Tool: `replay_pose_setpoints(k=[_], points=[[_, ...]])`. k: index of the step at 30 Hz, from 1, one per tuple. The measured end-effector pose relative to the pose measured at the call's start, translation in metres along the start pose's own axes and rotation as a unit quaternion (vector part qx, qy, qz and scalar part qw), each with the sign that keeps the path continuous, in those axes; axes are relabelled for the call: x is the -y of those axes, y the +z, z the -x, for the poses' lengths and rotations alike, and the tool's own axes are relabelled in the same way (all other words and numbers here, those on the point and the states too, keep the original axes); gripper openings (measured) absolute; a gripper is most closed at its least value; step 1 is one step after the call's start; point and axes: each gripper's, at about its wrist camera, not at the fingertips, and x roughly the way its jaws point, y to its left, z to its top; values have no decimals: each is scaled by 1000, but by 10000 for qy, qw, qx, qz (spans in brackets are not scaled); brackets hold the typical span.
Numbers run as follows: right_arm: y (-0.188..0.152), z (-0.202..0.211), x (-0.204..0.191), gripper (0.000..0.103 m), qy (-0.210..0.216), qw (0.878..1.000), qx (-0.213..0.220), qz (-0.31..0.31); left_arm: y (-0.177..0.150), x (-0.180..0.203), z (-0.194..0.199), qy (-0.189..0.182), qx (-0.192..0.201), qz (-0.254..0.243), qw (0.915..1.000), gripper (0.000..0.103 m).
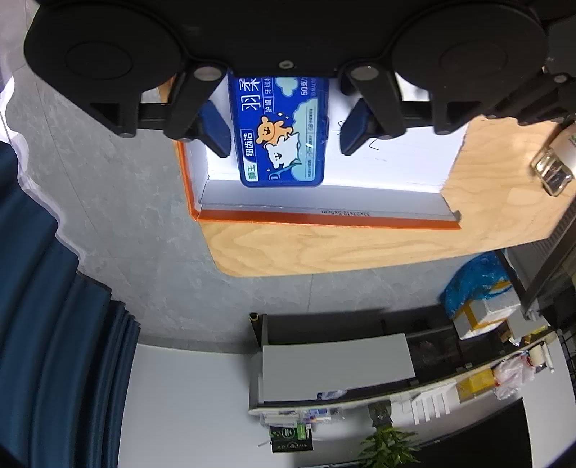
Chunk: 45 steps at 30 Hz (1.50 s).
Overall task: Organize rigid objects
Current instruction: 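Lower and release the charger and blue tin into the box with both grippers, then move both grippers back toward the cluttered objects on the table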
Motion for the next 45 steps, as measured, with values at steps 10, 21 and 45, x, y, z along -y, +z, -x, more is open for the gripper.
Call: replay_pose_setpoints(k=[10, 21, 45], points=[[-9, 67, 8, 86, -108, 9973, 612, -381, -9, -6, 47, 237, 48, 89, 9997, 103], [-55, 118, -19, 89, 111, 9979, 551, -327, -50, -38, 114, 787, 71, 301, 9964, 103], [-103, 143, -115, 89, 670, 9959, 360, 482, -101, -103, 184, 1552, 239, 786, 9845, 103]])
